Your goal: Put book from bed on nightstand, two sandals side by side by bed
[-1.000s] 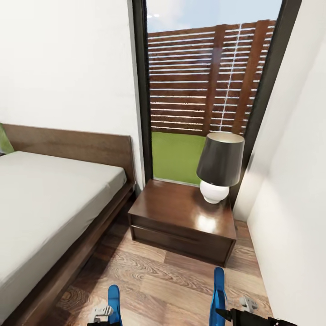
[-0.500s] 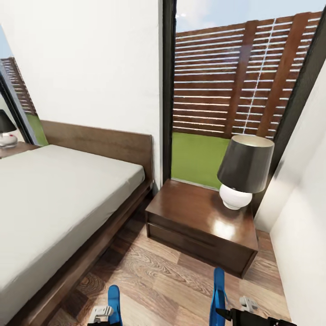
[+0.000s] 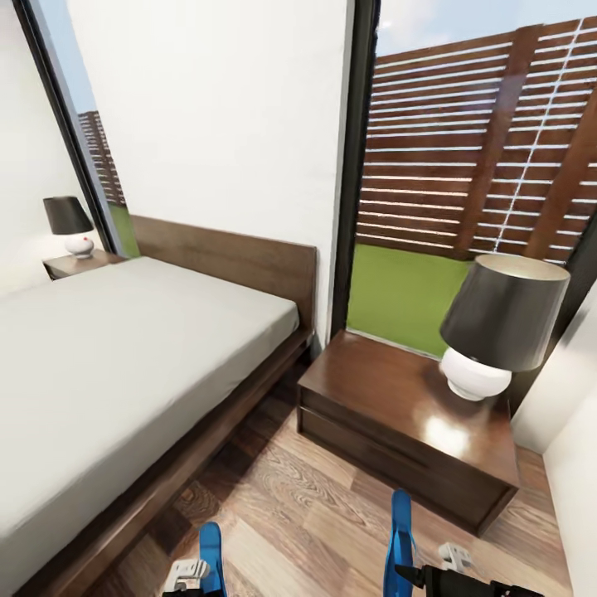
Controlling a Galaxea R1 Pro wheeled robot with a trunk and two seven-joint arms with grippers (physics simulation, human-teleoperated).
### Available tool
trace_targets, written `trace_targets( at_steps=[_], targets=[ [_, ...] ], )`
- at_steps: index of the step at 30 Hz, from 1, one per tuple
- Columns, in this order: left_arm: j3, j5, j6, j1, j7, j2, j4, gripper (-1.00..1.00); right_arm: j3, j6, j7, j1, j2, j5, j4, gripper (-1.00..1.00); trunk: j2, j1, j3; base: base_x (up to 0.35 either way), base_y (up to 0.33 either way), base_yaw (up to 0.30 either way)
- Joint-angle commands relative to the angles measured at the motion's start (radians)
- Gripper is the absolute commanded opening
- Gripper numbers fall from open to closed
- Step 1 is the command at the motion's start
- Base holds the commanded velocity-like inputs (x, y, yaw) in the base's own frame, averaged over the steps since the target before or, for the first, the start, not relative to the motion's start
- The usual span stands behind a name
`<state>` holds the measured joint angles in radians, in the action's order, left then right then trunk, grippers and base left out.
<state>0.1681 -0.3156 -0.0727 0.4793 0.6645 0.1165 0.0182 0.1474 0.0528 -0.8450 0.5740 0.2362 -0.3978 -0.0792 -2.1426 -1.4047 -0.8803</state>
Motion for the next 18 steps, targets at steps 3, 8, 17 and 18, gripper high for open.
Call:
trace_targets(
  at_steps=[3, 8, 17, 18],
  targets=[
    [0.008, -0.005, -0.007, 0.001, 0.001, 0.000, -0.001, -1.00, 0.006, 0.007, -0.003, 0.001, 0.000, -0.012, -0.002, -1.00, 0.000, 0.000, -0.001, 0.000, 0.000, 0.293],
    [0.008, -0.005, -0.007, 0.001, 0.001, 0.000, -0.001, -1.00, 0.006, 0.007, -0.003, 0.001, -0.001, -0.012, -0.002, -1.00, 0.000, 0.000, -0.001, 0.000, 0.000, 0.293],
    [0.008, -0.005, -0.007, 0.001, 0.001, 0.000, -0.001, -1.00, 0.006, 0.007, -0.003, 0.001, -0.001, -0.012, -0.002, -1.00, 0.000, 0.000, -0.001, 0.000, 0.000, 0.293],
    [0.008, -0.005, -0.007, 0.001, 0.001, 0.000, -0.001, -1.00, 0.006, 0.007, -0.003, 0.001, -0.001, -0.012, -0.002, -1.00, 0.000, 0.000, -0.001, 0.000, 0.000, 0.293]
  ],
)
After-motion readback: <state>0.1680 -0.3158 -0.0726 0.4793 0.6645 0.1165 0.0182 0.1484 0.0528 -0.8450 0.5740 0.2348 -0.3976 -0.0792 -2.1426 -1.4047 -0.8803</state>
